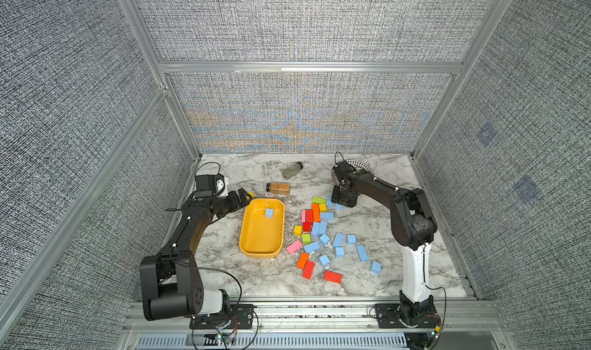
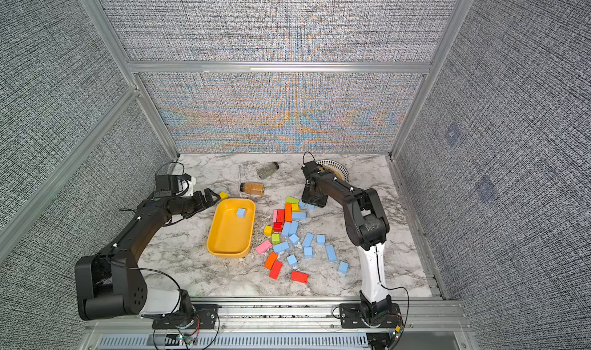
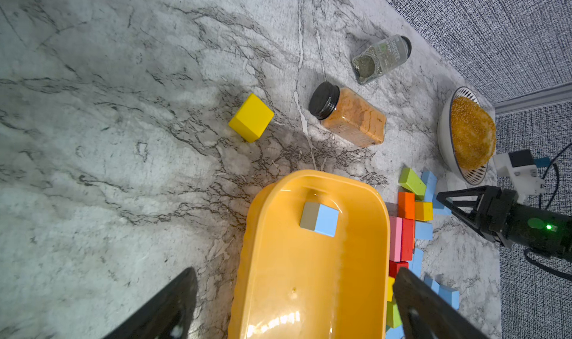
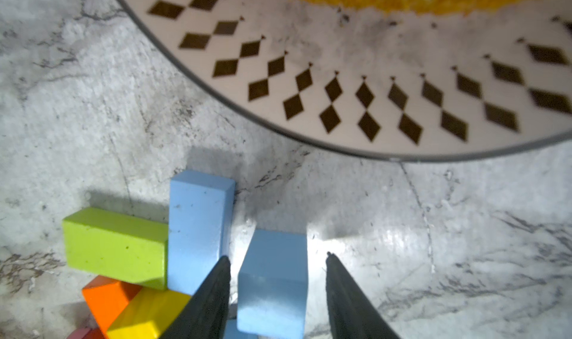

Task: Pick out the blue building blocks
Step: Pick up the building block from the center of the board.

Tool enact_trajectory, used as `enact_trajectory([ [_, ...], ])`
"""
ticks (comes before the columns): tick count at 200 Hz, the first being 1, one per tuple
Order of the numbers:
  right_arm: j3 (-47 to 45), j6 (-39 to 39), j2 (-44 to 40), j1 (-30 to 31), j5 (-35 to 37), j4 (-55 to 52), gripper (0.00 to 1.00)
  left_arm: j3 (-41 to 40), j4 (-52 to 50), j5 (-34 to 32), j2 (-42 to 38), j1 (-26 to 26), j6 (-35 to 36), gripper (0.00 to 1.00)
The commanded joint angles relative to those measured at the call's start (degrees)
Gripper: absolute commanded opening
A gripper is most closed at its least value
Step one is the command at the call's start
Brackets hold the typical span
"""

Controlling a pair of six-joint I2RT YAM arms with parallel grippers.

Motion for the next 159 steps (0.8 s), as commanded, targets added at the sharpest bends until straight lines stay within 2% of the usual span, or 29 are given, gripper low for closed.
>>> enact_trajectory([
  [1,-1.1,1.3,-0.6,0.3,-1.5,-0.3,0.46,1.2,0.6,0.2,0.6,0.0,0.2,1.0],
  [46,1.1,0.9,0.3,0.6,-1.4,-0.7,0.27,2.0,0.0,0.3,1.5,0.0,0.3,1.0],
  [73,2.6,0.1,-1.1,1.3,-0.4,-1.0,0.22,1.1,0.5,0.5,0.8,0.0,-0.3,1.0],
  [90,4.6,-0.8,-2.0,2.6,1.1,-0.7,0.22,0.9,0.9,0.0,0.4,0.0,-0.3,1.0],
  [114,7.3,-1.2,-2.6,6.9,-0.4,1.4,0.21,1.3,0.7,-0.8,0.8,0.1,-0.5,1.0],
  [159,15.3,-3.7,-0.5,19.9,-2.2,5.6,0.22,1.3,-0.5,-4.4,1.1,2.3,-2.5,1.0],
])
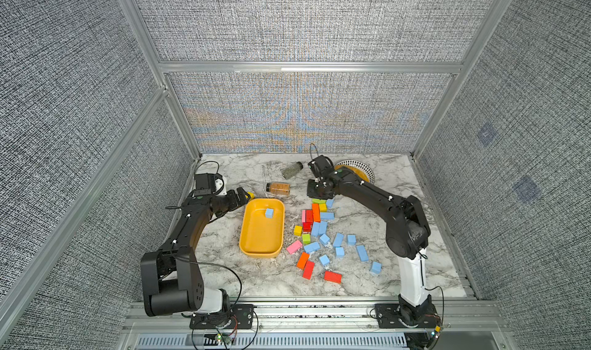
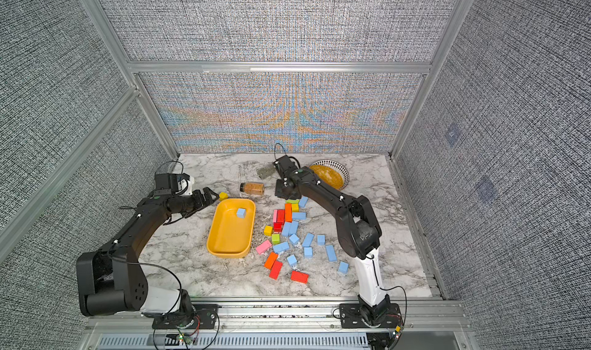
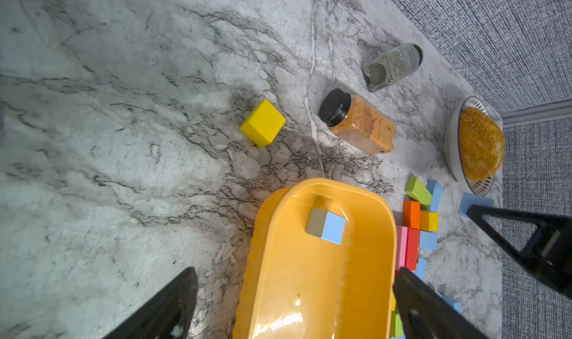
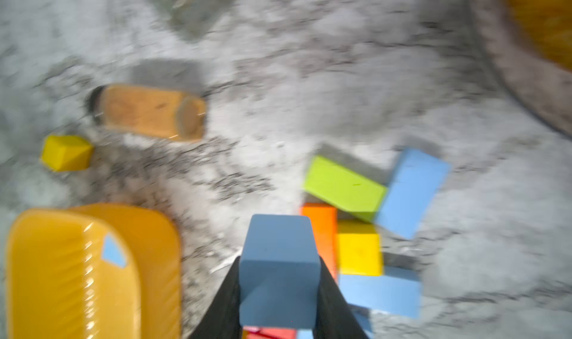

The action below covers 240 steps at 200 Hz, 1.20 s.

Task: Pick out the blue building blocks
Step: Pick up the building block from the center of the board, then place the building block in the storage box.

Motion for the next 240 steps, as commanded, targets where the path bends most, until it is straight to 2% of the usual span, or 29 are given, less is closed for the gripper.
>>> enact_trajectory([
  [1,3.1,-1.6,1.1,4.6,-1.3,3.3,0.21,0.3,-0.3,-2.6,-0.1,1.1,-0.9,1.0],
  [33,7.5,-3.0,4.8,9.3,-5.0,8.7,0.22,-0.3,-0.7,-5.6,-1.1,3.2,-0.3,1.0],
  [73,9.2,-2.5,9.5,11.2,-12.6,14.0,0.24,-0.9,-0.5,-6.9,-2.6,4.0,0.0,1.0],
  [122,20.8,-6.4,17.4,10.5,-17.9,10.9,0.28,-2.5,1.4,-3.8,-3.3,4.1,-2.5,1.0],
  [140,25.3,-7.2,20.0,10.2,-17.4,7.8,0.3,-3.0,2.2,-3.4,-4.3,4.0,-3.1,1.0],
  [170,24.6,-7.0,20.8,10.2,-19.1,9.0,0.32,-3.9,2.1,-3.6,-5.9,4.1,-2.7,1.0],
  [181,24.2,-6.9,20.7,10.2,-19.0,9.5,0.35,-4.3,2.2,-3.2,-6.5,4.1,-2.8,1.0],
  [199,22.8,-5.7,20.0,10.2,-18.7,11.2,0.48,-4.9,2.1,-2.8,-7.1,4.1,-3.1,1.0],
  [240,18.4,-4.0,15.7,10.6,-16.5,14.4,0.53,-7.2,3.3,1.1,-7.5,3.9,-5.5,1.0],
])
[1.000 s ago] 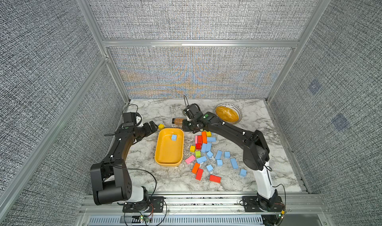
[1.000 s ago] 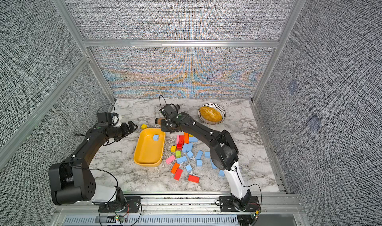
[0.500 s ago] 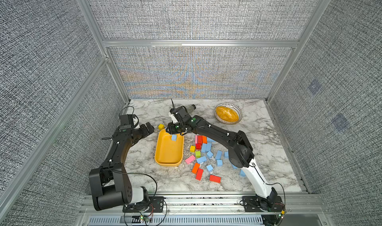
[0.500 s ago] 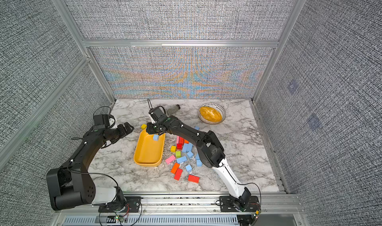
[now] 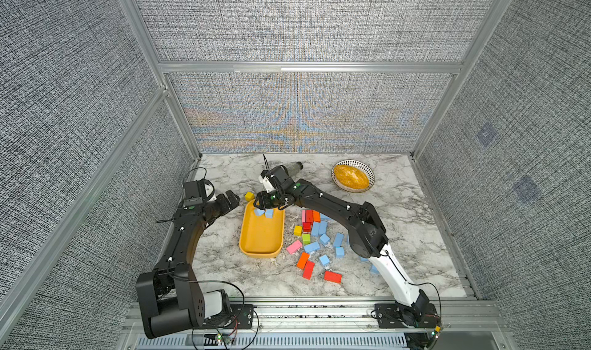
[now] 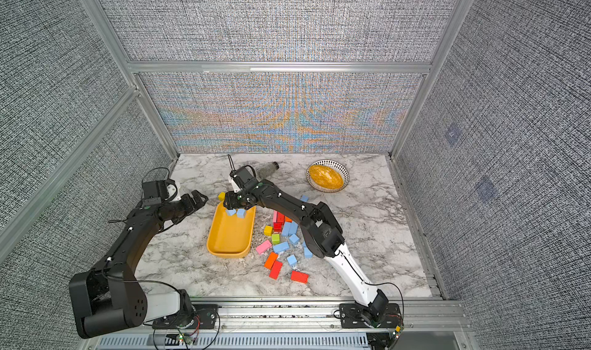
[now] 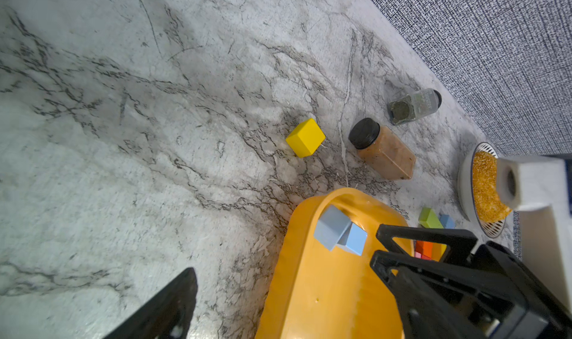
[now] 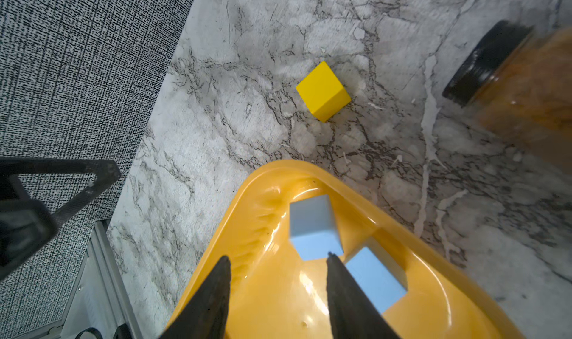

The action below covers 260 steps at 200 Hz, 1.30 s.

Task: Pick out the blue building blocks
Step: Place the building block in the storage box, then move the storage box to the center of the board.

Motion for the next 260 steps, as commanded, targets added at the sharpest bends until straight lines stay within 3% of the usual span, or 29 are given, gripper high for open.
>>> enact_trajectory([
  [1,-2.0,1.0,-3.1,0.1,1.8,3.3,0.53,-1.3,1.4,3.3,-0.3,-0.1,-2.2,1.0],
  [28,-10.6,2.2,-10.7,0.1,5.8,5.7,0.53,-2.5,2.3,4.5,0.5,-1.4,-3.9,0.99],
  [89,-46.2,12.1,-33.4,-1.0,13.6,20.1,0.53,-1.5,3.0,4.9,6.6,-9.0,-5.2,0.99],
  [129,-58.9,16.5,-42.6,-0.8,17.5,22.8,0.53,1.1,2.5,5.9,9.7,-12.3,-5.1,0.99],
  [209,-62.0,16.8,-47.4,-1.7,21.4,18.1,0.52,-0.1,4.0,8.1,9.2,-14.3,-5.8,0.99],
  [260,-56.4,17.3,-44.8,-4.8,24.3,7.4,0.53,2.6,-2.4,-0.8,4.4,-13.9,2.9,1.0],
])
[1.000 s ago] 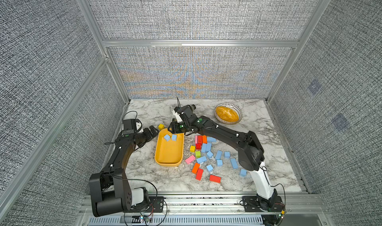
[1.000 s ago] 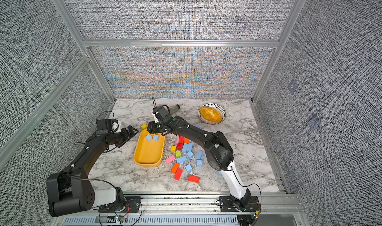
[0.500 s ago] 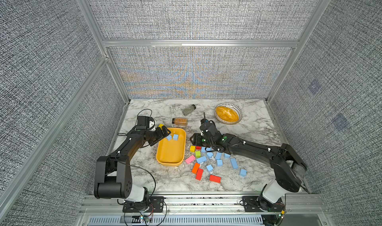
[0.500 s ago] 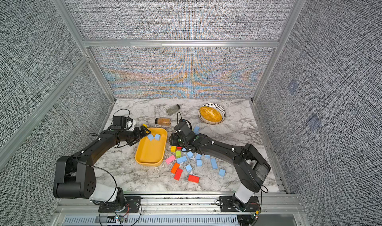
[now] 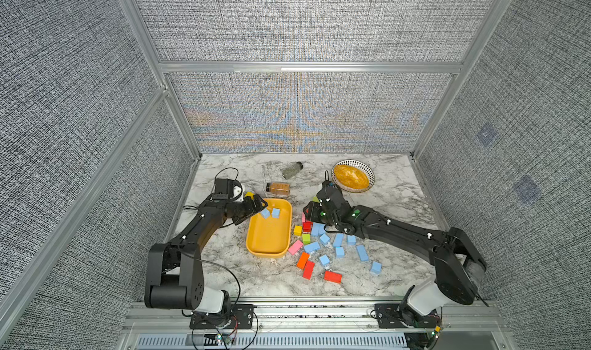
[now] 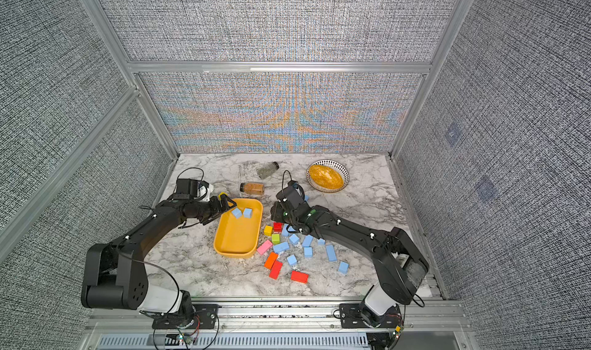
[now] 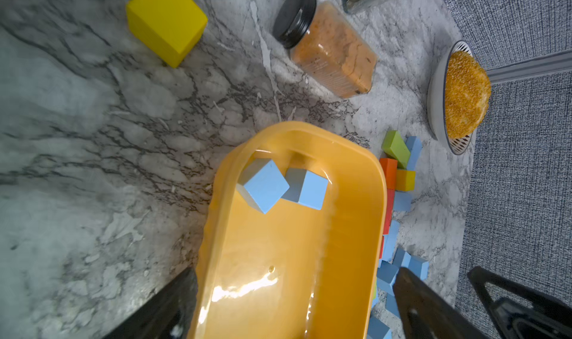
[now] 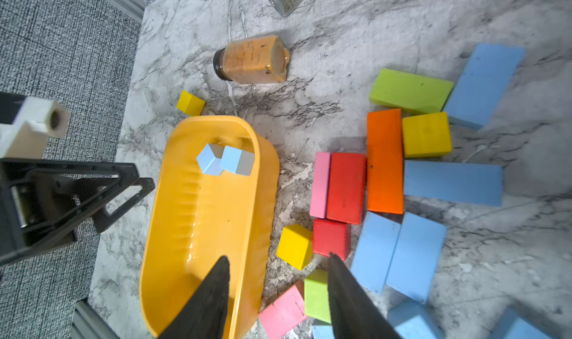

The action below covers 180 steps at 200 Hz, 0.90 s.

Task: Pick out the blue building blocks
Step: Move the storage box to the center of the board, then pick up the building block from the center of the board.

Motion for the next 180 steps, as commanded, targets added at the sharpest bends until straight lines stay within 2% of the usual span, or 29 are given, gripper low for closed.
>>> enact_trajectory([
  [1,3.1,0.3,2.0,-1.5,2.9,-8.0,0.53,0.4,-3.1,-5.7,-3.2,0.4,5.8,1.0],
  [53,12.1,-1.8,12.2,-7.8,2.8,-21.4,0.58,-3.6,-2.0,-7.4,-8.1,3.7,7.3,1.0],
  [112,15.8,-3.1,19.5,-17.9,-1.6,-16.7,0.59,-3.6,-1.0,-7.3,-8.5,8.5,7.2,1.0],
  [152,24.1,-5.4,27.7,-20.4,-4.7,-16.5,0.59,-3.4,-0.4,-7.3,-8.1,10.7,7.6,1.0],
  [180,31.9,-6.6,34.0,-21.5,-4.8,-20.4,0.57,-2.6,-0.5,-7.3,-6.8,11.9,7.6,1.0],
])
